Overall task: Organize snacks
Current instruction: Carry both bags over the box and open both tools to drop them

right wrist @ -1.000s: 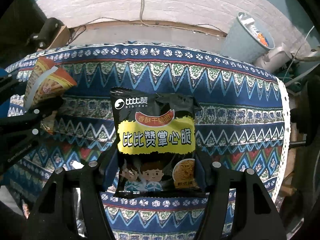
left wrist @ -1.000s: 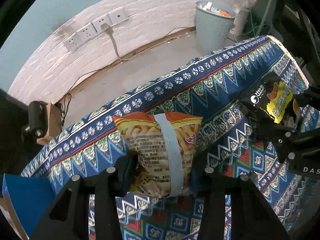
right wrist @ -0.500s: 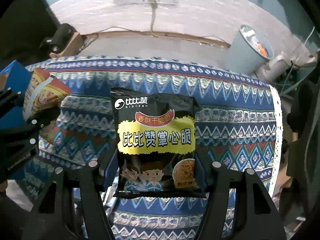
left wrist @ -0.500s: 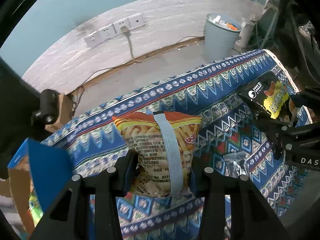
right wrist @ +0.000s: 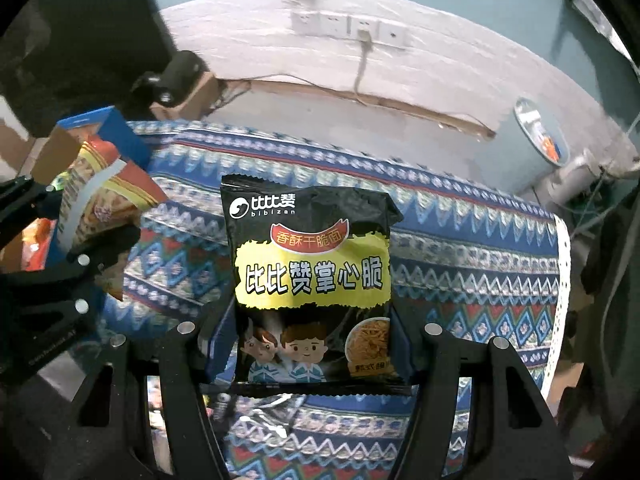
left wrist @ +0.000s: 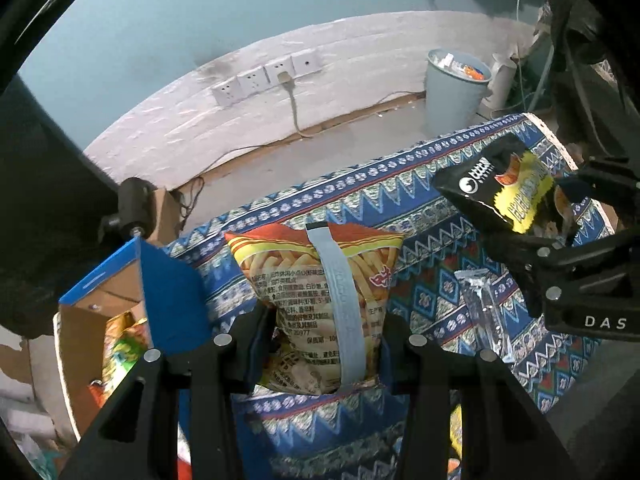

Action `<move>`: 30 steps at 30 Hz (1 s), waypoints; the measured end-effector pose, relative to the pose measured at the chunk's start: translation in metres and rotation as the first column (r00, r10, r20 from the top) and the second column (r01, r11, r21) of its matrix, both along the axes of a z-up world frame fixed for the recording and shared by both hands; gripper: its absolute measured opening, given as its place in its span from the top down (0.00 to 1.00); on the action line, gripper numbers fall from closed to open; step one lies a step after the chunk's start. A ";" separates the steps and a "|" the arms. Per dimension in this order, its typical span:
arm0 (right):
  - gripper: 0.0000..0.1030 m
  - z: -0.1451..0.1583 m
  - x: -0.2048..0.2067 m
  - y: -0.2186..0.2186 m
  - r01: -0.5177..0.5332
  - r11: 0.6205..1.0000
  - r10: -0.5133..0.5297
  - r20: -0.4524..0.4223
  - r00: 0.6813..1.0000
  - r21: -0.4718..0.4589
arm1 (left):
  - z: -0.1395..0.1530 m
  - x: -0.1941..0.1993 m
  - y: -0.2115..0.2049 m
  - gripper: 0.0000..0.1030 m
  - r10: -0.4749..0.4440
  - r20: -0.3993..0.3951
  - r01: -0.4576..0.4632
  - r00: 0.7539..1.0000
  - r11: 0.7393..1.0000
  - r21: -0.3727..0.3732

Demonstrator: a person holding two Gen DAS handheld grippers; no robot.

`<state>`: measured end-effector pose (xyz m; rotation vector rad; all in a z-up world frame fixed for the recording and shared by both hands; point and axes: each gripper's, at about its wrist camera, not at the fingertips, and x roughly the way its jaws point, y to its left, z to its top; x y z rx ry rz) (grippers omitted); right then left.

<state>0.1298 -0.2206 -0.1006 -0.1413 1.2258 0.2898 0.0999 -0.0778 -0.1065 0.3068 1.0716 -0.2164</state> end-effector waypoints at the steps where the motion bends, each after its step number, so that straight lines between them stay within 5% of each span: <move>1: 0.38 0.003 -0.001 0.005 -0.010 1.000 0.010 0.005 1.000 0.002 | 0.003 -0.004 0.005 0.56 0.007 0.008 -0.007 1.000 1.000 0.002; 30: 0.38 0.052 -0.020 0.184 -0.294 0.954 0.289 0.073 0.955 0.062 | 0.029 -0.068 0.164 0.56 0.275 0.083 -0.273 0.958 0.961 -0.032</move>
